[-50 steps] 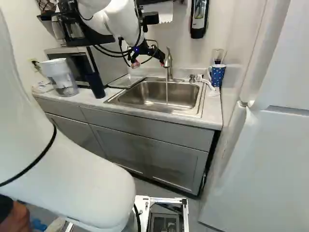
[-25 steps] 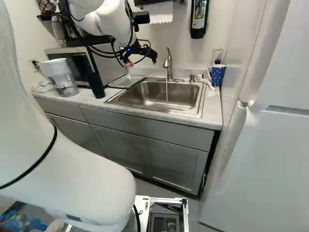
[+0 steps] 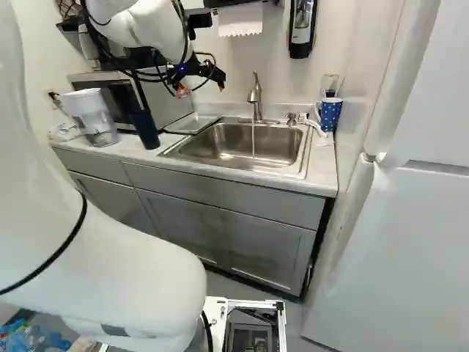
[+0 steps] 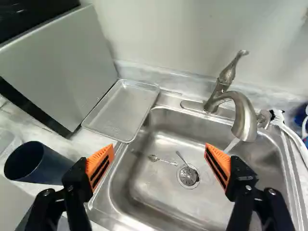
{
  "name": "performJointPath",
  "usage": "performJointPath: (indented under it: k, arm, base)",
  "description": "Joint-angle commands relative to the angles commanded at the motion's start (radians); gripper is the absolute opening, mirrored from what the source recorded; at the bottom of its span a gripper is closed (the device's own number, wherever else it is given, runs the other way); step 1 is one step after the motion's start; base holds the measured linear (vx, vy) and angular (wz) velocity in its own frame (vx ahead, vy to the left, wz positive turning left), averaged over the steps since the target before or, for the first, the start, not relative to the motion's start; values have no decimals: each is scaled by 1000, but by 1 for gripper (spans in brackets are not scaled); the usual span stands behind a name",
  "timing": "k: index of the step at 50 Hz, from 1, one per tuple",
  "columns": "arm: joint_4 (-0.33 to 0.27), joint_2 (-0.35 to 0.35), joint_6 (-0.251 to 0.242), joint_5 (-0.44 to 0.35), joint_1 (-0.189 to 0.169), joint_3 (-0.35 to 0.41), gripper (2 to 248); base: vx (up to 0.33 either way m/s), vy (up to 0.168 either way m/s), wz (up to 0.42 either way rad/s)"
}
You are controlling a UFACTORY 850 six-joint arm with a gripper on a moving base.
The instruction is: Rinse the cup and place it in the tray
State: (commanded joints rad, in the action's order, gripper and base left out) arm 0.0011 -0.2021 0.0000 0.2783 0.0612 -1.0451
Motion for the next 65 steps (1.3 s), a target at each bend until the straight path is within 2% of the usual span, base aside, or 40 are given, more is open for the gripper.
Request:
performJointPath:
  k: [35,65]
  arm:
    - [0,23,0,-22,115,-21,247]
    - [32,61,0,-22,211,-56,247]
  base:
    - [0,0,0]
    - [0,0,0]
